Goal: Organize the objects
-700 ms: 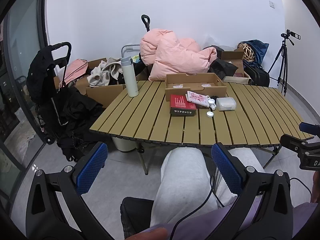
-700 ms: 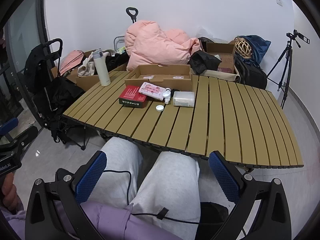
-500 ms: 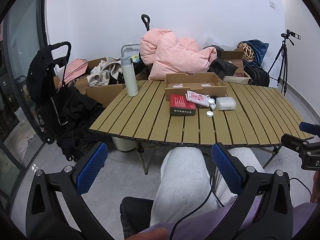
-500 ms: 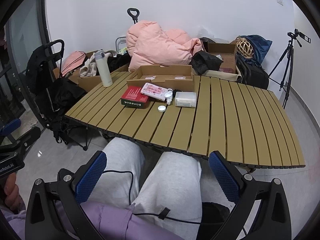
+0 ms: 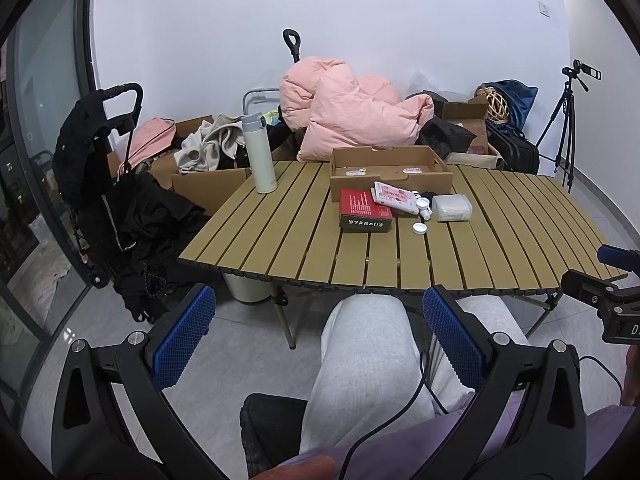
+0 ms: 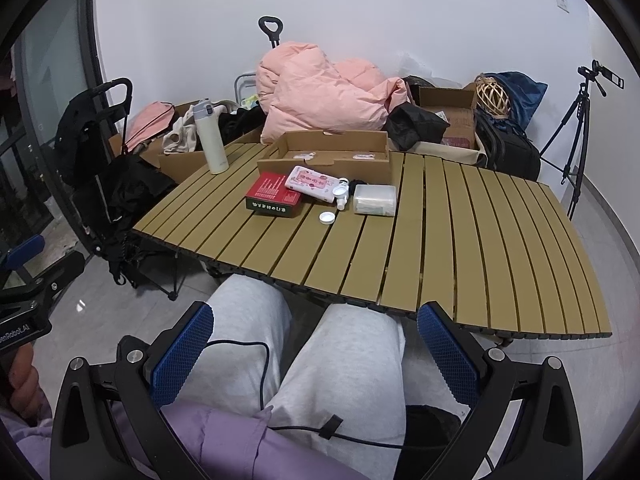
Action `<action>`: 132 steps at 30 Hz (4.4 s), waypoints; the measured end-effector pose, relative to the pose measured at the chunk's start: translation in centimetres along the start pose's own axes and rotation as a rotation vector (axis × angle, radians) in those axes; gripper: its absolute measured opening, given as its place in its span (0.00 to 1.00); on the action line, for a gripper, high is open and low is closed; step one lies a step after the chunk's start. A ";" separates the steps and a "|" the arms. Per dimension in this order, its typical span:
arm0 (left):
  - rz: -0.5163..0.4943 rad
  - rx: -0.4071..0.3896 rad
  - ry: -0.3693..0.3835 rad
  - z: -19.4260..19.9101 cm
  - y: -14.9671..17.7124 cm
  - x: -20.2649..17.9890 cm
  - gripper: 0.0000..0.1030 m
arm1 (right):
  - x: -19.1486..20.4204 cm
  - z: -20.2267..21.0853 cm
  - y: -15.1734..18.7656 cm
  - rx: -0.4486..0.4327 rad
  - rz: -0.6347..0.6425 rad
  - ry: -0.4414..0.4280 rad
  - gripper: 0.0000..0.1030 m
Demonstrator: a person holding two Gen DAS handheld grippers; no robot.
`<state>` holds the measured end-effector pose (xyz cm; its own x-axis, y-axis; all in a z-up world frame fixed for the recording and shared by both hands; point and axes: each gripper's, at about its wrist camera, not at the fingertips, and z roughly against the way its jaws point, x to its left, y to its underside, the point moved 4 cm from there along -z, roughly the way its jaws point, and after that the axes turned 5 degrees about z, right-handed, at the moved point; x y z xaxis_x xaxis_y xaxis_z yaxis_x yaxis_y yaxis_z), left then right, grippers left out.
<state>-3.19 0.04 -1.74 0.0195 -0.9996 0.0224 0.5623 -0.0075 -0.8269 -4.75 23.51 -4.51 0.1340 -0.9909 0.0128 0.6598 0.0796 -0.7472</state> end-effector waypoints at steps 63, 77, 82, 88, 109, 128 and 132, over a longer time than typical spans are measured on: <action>0.029 0.164 0.106 -3.7 1.7 0.2 1.00 | -1.2 -0.9 0.2 -0.038 -0.020 -0.013 1.00; -0.030 0.286 0.148 -17.3 -0.9 -1.9 0.94 | -4.6 -14.2 -1.5 0.109 0.005 -0.035 1.00; -0.060 0.255 0.255 -22.9 -4.0 -5.8 0.79 | -7.4 -20.2 -4.7 0.120 0.011 0.010 0.98; -0.028 0.334 0.427 -30.1 -6.2 -13.9 0.55 | -12.3 -26.5 -8.1 0.146 -0.084 -0.009 0.80; 0.052 0.442 0.590 -37.8 -7.3 -23.3 0.17 | -17.7 -34.0 -10.8 0.162 -0.323 -0.204 0.39; 0.061 0.275 0.482 -47.9 -26.5 -11.8 0.14 | -8.8 -39.6 -31.4 0.029 -0.147 -0.299 0.39; 0.069 0.354 0.430 -54.9 -26.0 -10.5 0.11 | -7.4 -47.0 -32.6 0.127 -0.153 -0.298 0.39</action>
<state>-63.38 9.21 -11.36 -0.2309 -0.9198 -0.3173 0.8164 -0.0058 -0.5775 -61.96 23.13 -11.49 0.2235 -0.9187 0.3256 0.7729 -0.0365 -0.6335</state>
